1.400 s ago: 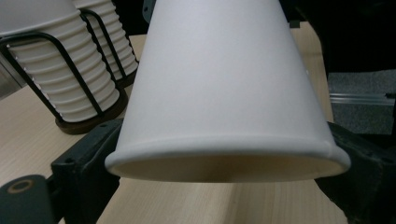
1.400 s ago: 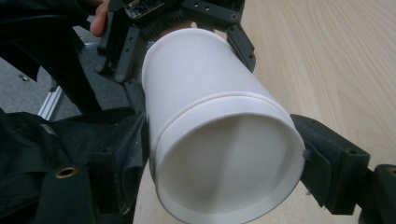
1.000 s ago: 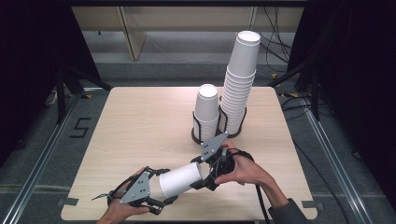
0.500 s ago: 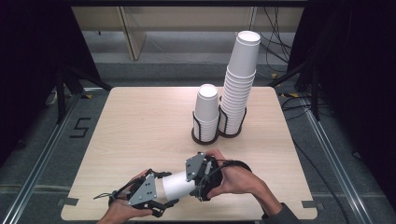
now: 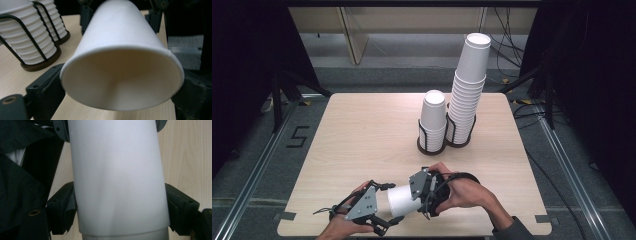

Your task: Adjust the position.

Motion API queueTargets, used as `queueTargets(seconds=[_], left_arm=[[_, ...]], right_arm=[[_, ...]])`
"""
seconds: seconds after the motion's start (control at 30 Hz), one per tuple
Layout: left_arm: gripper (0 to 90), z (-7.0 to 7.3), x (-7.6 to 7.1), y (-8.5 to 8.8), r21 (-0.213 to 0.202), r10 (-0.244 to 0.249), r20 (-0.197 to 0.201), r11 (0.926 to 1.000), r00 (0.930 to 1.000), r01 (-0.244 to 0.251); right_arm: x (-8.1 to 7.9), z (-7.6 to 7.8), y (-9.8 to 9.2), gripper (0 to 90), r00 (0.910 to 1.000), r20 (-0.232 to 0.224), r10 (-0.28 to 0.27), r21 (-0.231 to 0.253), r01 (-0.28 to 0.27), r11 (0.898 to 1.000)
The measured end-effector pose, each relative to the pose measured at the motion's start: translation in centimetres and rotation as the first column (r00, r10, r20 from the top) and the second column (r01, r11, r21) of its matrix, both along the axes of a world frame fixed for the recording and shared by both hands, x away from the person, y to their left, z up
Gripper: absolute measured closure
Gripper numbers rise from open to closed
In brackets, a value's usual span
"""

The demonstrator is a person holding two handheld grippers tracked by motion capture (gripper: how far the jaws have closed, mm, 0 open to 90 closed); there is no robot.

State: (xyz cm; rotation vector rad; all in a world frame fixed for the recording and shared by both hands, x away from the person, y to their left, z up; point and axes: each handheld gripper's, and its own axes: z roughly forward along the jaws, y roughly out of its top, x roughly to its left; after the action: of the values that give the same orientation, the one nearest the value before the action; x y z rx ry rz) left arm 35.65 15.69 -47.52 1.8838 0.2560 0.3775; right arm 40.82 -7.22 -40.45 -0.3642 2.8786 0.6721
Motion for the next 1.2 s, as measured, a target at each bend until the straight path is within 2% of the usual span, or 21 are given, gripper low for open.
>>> queueTargets(seconds=[0.03, 0.13, 0.23, 0.27, 0.3, 0.37, 0.4, 0.43, 0.5, 0.53, 0.6, 0.7, 0.77, 0.83, 0.9, 0.93, 1.0, 1.03, 1.07, 1.13, 1.2], left_arm=[[5.7, 0.0, 0.1, 0.2, -0.037, 0.006, -0.008, 0.9993, 0.9999, -0.006], [7.7, 0.1, 0.3, 0.7, -0.104, 0.005, -0.029, 0.9946, 0.9996, -0.008], [8.3, 0.4, 0.3, 0.9, -0.148, 0.023, -0.052, 0.9885, 0.9984, -0.03], [8.3, 0.4, 0.4, 1.0, -0.155, 0.024, -0.061, 0.9873, 0.9978, -0.033], [8.2, 0.4, 0.4, 1.0, -0.164, 0.019, -0.069, 0.986, 0.9974, -0.03], [7.9, 0.5, 0.4, 1.1, -0.175, 0.009, -0.083, 0.9842, 0.9965, -0.024], [7.7, 0.4, 0.5, 0.9, -0.209, -0.002, -0.095, 0.9778, 0.9955, -0.018], [7.5, 0.4, 0.5, 0.9, -0.222, -0.01, -0.111, 0.9749, 0.9938, -0.015], [6.6, 0.4, 0.4, 0.9, -0.231, -0.016, -0.115, 0.973, 0.9932, -0.011], [5.7, 0.5, 0.3, 0.9, -0.219, -0.009, -0.119, 0.9756, 0.9928, -0.017], [5.2, 0.5, 0.3, 0.9, -0.23, -0.015, -0.118, 0.9731, 0.993, -0.013], [6.9, 0.6, 0.2, 0.6, -0.216, -0.023, -0.104, 0.9764, 0.9944, 0.0], [5.8, 0.6, 0.0, 0.4, -0.227, -0.022, -0.109, 0.9738, 0.9938, -0.004], [5.4, 0.7, -0.1, 0.2, -0.224, -0.022, -0.098, 0.9747, 0.9949, 0.0], [4.7, 0.6, -0.1, 0.0, -0.246, -0.037, -0.087, 0.9692, 0.9956, 0.014], [5.2, 0.7, -0.2, 0.1, -0.235, -0.026, -0.089, 0.9719, 0.9957, 0.005], [6.2, 0.7, -0.3, 0.2, -0.234, -0.017, -0.082, 0.9722, 0.9965, -0.002], [6.7, 0.7, -0.3, 0.2, -0.236, -0.016, -0.076, 0.9718, 0.997, -0.003], [7.7, 0.8, -0.3, 0.3, -0.237, -0.022, -0.075, 0.9716, 0.9969, 0.004], [9.5, 0.8, -0.1, 0.3, -0.241, -0.033, -0.07, 0.9704, 0.997, 0.015], [10.9, 0.9, -0.1, 0.4, -0.223, -0.027, -0.072, 0.9747, 0.997, 0.01]], right_arm=[[0.2, 0.0, -0.3, 23.6, 0.9999, -0.014, 0.0, 0.017, 0.001, 1.0], [1.1, -0.2, -1.3, 24.1, 0.9971, -0.076, 0.003, 0.114, 0.006, 0.993], [1.8, -0.3, -2.3, 24.1, 0.9885, -0.15, 0.016, 0.19, 0.013, 0.982], [1.8, -0.2, -2.6, 24.1, 0.9868, -0.162, -0.002, 0.2, 0.035, 0.979], [2.0, -0.2, -2.7, 24.1, 0.9854, -0.169, 0.022, 0.228, 0.017, 0.974], [2.1, 0.1, -3.1, 24.1, 0.9852, -0.17, 0.02, 0.249, 0.023, 0.968], [2.1, 0.2, -3.2, 24.1, 0.9863, -0.164, 0.017, 0.252, 0.025, 0.967], [2.1, 0.2, -3.2, 24.1, 0.9865, -0.163, 0.02, 0.264, 0.024, 0.964], [1.9, 0.4, -3.2, 24.1, 0.9821, -0.187, 0.023, 0.284, 0.032, 0.958], [1.9, 0.4, -3.2, 24.1, 0.981, -0.193, 0.024, 0.295, 0.034, 0.955], [1.8, 0.5, -3.1, 24.1, 0.976, -0.214, 0.042, 0.305, 0.026, 0.952], [1.8, 0.5, -3.0, 24.1, 0.9773, -0.204, 0.057, 0.319, 0.011, 0.948], [1.7, 0.4, -2.8, 24.0, 0.9755, -0.209, 0.067, 0.322, 0.004, 0.947], [1.5, 0.3, -2.6, 24.0, 0.9698, -0.232, 0.074, 0.319, 0.004, 0.948], [1.4, 0.2, -2.5, 24.1, 0.968, -0.238, 0.081, 0.32, 0.0, 0.947], [1.5, 0.1, -2.4, 24.0, 0.9672, -0.237, 0.091, 0.327, -0.008, 0.945], [1.4, -0.1, -2.2, 24.1, 0.9666, -0.241, 0.088, 0.322, -0.006, 0.947], [1.5, -0.2, -2.2, 24.1, 0.9712, -0.222, 0.087, 0.317, -0.012, 0.948], [1.4, -0.2, -2.1, 24.2, 0.9632, -0.252, 0.094, 0.322, -0.008, 0.947], [1.6, -0.5, -2.1, 24.4, 0.9686, -0.233, 0.088, 0.32, -0.009, 0.947], [1.5, -0.5, -2.1, 24.1, 0.9604, -0.268, 0.077, 0.315, 0.012, 0.949]])
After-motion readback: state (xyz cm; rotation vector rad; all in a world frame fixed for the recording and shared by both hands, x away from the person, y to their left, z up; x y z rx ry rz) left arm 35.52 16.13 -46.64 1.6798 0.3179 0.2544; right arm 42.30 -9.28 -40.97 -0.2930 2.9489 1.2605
